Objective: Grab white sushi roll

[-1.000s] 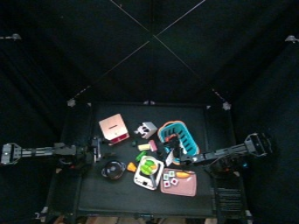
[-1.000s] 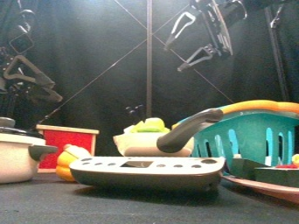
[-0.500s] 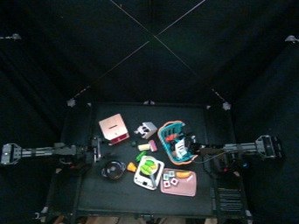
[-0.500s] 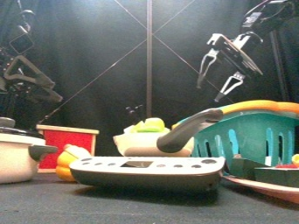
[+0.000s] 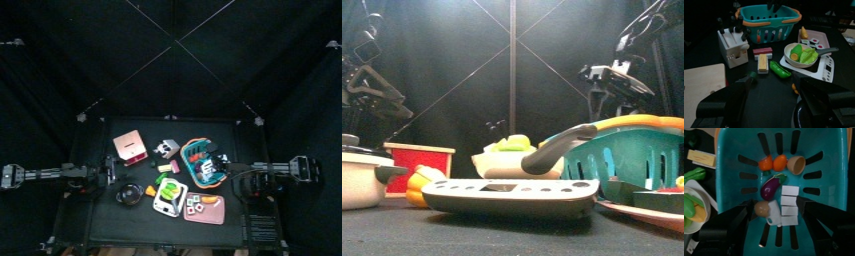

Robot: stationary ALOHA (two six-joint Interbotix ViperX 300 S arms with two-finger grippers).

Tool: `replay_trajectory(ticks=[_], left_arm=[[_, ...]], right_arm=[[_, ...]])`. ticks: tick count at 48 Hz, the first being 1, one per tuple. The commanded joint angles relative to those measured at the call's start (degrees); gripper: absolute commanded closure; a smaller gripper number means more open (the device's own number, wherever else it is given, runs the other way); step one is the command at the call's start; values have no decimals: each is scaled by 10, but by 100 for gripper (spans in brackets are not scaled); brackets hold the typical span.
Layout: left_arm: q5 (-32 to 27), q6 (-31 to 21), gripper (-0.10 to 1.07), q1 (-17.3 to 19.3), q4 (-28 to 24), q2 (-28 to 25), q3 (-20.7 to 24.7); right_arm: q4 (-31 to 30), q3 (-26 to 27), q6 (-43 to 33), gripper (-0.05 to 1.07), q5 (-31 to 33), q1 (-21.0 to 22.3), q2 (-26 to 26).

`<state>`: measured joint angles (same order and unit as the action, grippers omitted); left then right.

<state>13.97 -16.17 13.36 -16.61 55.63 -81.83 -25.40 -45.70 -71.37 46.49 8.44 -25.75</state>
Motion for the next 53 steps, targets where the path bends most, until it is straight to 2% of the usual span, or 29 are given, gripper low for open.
replay_trajectory(ticks=[1, 15, 34, 53], left_arm=[[2, 0, -1, 2, 1, -2, 11], [2, 0, -1, 2, 2, -2, 11], [2, 0, -1, 2, 1, -2, 9], [0, 1, -1, 3, 1, -2, 9]], right_arm=[[2, -11, 1, 4, -4, 3, -5], [6, -35, 1, 4, -7, 7, 22], [11, -35, 1, 4, -25, 20, 94], [17, -37, 1, 5, -43, 21, 140]])
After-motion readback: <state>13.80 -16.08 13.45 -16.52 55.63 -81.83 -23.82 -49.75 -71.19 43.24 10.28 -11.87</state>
